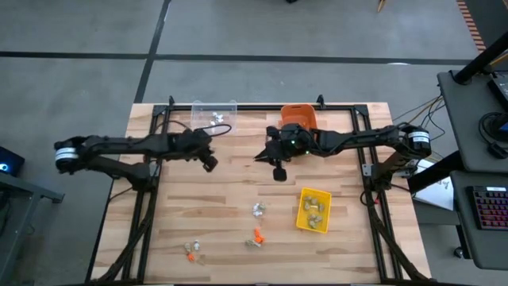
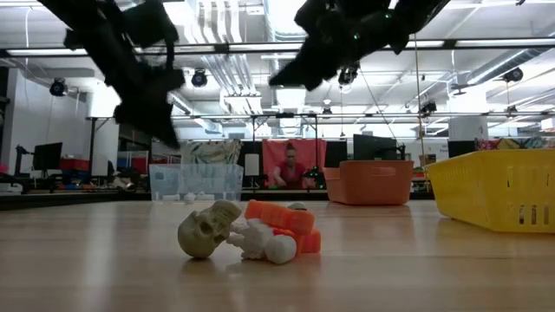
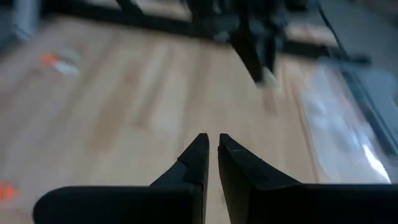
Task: Sort Halloween decoration
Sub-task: Put the gray skull toy into the yellow bin
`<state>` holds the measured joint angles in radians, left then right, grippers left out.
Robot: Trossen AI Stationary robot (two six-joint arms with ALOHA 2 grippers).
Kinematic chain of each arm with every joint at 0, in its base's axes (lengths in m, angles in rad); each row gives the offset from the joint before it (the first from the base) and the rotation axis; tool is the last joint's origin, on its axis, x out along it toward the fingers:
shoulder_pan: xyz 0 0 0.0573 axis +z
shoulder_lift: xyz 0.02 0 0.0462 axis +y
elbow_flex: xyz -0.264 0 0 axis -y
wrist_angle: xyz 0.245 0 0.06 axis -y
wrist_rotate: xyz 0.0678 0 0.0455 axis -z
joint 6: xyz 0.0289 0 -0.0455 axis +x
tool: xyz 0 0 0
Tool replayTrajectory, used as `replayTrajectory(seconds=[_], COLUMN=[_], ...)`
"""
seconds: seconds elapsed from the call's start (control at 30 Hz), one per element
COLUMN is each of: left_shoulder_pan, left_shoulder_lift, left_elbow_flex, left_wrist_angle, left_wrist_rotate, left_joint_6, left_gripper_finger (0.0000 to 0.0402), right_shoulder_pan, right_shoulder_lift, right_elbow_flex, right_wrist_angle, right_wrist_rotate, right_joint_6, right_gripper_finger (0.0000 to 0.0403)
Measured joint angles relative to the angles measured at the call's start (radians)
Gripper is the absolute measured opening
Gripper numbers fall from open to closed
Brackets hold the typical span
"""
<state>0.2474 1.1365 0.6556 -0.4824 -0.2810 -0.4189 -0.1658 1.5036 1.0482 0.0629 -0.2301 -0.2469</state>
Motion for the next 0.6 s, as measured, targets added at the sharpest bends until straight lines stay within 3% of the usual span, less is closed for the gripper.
replayTrajectory(seconds=[0.13,0.3,0.6], left_shoulder_pan=[-0.092,-0.210,-0.337], left_shoulder_lift=[-0.102,-0.168,-0.060], left_elbow_flex=[-0.013,-0.095,-0.264], left_wrist_angle=[0.184,0.544,1.197], left_wrist_rotate=[-0.002,-0.002,-0.001], left_joint_6=[0.074,0.178,0.334], left_gripper_finger=[0.0023,0.0024,0.0024], right_shoulder_pan=[0.008,0.032,0.071], right_shoulder_lift=[0.000,0.000,0.000], right_elbow_flex=[-0.046,-0.112,-0.125], right_wrist_angle=[0.217,0.491,0.672], right_wrist_rotate=[-0.091,-0.095,-0.092], right_joint_6=[0.001,0.025,0.063], right_gripper_finger=[0.0028,0.0028,0.0028])
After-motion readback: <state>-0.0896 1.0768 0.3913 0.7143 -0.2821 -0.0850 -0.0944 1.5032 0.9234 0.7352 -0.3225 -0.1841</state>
